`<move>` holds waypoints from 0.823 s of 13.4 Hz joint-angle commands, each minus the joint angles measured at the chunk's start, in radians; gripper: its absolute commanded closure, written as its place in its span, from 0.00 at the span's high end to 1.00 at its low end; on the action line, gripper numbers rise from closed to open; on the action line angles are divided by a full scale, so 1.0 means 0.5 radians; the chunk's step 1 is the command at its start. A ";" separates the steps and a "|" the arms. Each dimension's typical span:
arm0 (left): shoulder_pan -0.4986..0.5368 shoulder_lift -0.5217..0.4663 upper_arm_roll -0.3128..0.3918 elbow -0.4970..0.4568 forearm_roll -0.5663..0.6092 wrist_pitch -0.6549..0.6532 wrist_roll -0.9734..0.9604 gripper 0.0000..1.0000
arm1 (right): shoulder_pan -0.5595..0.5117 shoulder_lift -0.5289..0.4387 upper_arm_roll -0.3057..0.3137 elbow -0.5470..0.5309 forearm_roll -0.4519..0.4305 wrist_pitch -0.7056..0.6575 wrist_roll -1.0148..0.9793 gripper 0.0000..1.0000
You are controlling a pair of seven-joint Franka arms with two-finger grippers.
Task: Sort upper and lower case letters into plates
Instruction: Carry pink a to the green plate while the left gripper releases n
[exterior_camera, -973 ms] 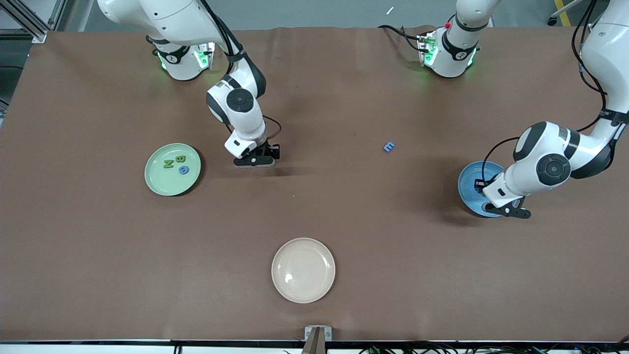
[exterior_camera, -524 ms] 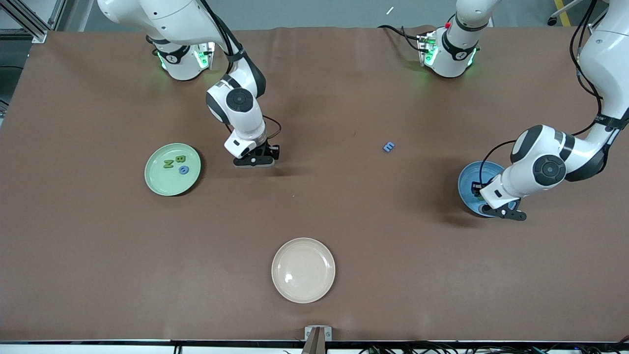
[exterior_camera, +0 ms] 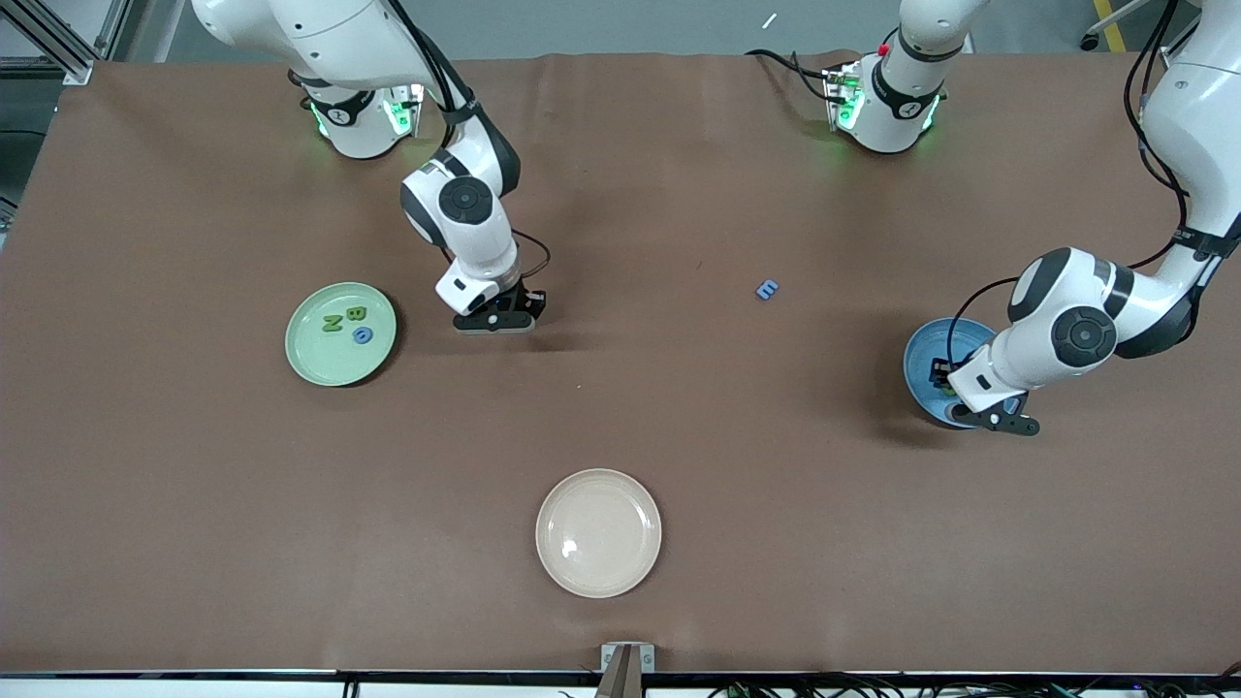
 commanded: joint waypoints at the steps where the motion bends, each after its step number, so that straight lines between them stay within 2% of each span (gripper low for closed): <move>1: 0.014 -0.125 -0.118 -0.013 0.001 -0.168 0.034 0.99 | -0.159 -0.011 0.022 -0.001 -0.030 -0.010 -0.108 0.00; 5: 0.128 -0.132 -0.480 -0.038 -0.095 -0.407 -0.091 0.99 | -0.407 -0.118 0.034 -0.001 -0.030 -0.163 -0.525 0.00; 7: 0.134 -0.132 -0.606 -0.087 -0.098 -0.451 -0.195 0.99 | -0.566 -0.222 0.037 0.002 -0.024 -0.386 -0.816 0.00; 11: 0.134 -0.107 -0.781 -0.221 -0.101 -0.411 -0.334 0.99 | -0.904 -0.342 0.031 -0.013 -0.021 -0.562 -1.399 0.00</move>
